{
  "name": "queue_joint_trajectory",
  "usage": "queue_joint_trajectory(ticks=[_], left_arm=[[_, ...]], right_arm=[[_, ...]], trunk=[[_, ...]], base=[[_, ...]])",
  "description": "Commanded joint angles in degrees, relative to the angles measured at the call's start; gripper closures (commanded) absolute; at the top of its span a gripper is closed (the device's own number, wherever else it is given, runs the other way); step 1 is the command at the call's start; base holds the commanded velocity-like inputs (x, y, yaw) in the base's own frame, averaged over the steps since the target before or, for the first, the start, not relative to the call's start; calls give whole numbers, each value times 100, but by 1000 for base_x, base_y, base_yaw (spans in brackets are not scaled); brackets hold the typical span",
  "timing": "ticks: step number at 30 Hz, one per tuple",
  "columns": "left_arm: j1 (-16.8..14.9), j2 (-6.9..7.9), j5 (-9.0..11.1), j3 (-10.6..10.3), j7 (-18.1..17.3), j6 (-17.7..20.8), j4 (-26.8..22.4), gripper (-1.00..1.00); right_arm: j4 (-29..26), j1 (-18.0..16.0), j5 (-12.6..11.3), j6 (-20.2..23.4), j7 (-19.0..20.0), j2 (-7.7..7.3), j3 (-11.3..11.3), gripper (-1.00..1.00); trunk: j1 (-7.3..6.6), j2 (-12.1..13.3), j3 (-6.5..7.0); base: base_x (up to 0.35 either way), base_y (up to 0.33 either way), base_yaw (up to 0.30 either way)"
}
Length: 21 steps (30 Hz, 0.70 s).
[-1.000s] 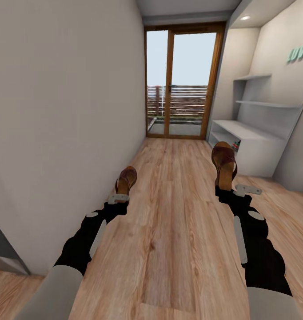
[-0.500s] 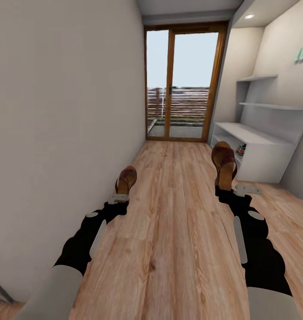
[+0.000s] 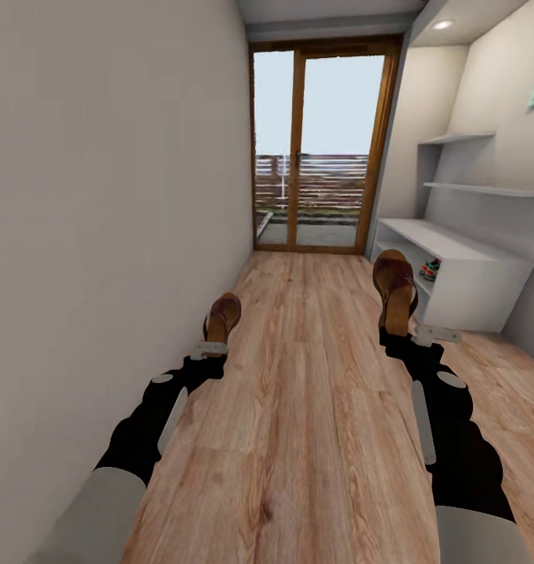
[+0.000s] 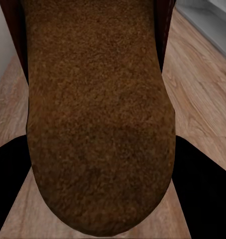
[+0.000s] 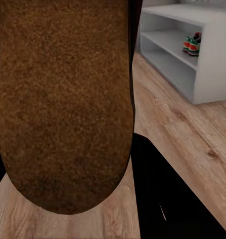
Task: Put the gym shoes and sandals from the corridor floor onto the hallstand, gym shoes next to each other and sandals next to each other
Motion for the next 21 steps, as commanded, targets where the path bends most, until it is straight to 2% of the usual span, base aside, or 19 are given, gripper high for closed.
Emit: queue_joint_trajectory(ticks=[1,5,21], left_arm=[[-2,0,20,6,-14,37,-8,100],[-2,0,18,4,-14,36,-8,100],[-2,0,23,5,-14,36,-7,100]], right_arm=[[-7,-6,6,35,-8,4,-2,100],[-7,-8,6,35,-8,4,-3,100],[-7,-6,6,35,-8,4,-5,100]], trunk=[[2,-2,0],[2,-2,18],[2,-2,21]], base=[[348,0,-185],[348,0,-142],[348,0,-7]])
